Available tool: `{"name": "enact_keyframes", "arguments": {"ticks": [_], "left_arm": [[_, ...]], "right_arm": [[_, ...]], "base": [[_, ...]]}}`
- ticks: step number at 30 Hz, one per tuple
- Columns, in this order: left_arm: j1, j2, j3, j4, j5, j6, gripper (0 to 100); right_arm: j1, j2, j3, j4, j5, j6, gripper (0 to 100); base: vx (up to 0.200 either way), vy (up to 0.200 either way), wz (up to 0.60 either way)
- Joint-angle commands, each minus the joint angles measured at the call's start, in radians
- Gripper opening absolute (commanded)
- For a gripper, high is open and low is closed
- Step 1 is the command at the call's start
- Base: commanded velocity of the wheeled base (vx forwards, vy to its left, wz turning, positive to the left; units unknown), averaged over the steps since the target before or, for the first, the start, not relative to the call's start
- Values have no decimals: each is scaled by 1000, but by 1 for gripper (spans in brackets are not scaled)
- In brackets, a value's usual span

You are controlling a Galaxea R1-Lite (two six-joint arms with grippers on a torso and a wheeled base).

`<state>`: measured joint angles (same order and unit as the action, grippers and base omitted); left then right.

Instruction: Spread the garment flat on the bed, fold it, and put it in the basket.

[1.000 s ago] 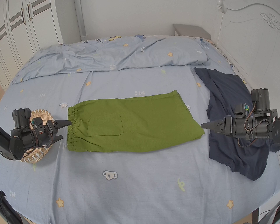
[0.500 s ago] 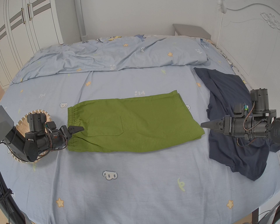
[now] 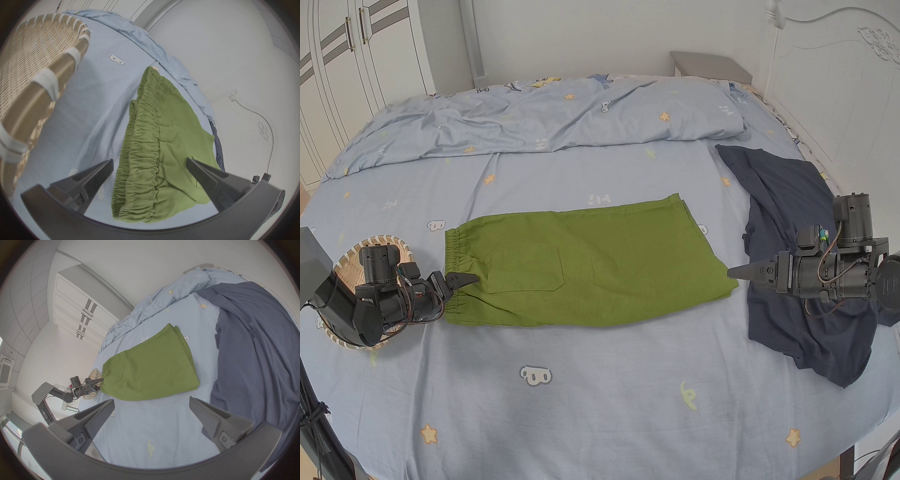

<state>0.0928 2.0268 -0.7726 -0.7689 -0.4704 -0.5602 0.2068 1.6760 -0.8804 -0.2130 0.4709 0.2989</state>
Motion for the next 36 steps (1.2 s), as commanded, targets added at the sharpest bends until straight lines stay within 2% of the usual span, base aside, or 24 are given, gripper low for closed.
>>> {"name": "enact_keyframes", "arguments": {"ticks": [1,6,13,18,19,32,36], "left_arm": [[-7,20,-11,-1,-1,-6,100],[-16,75,-34,0,-10,-41,100],[-15,145,-125,0,-53,-216,100],[-4,138,-131,0,-97,-234,100],[-2,138,-131,2,-99,-234,0],[-1,24,-119,19,-112,-259,0],[-5,-66,-122,82,-114,-270,0]], "right_arm": [[2,4,0,0,0,0,100],[0,4,0,0,0,0,100],[0,18,0,0,0,-1,100],[0,30,1,-19,0,0,100],[0,33,1,-20,0,0,100],[-12,47,-5,-26,0,0,100],[-24,96,-18,-40,0,0,100]], "base": [[0,0,0],[0,0,0],[0,0,0],[0,0,0],[0,0,0],[0,0,0],[0,0,0]]}}
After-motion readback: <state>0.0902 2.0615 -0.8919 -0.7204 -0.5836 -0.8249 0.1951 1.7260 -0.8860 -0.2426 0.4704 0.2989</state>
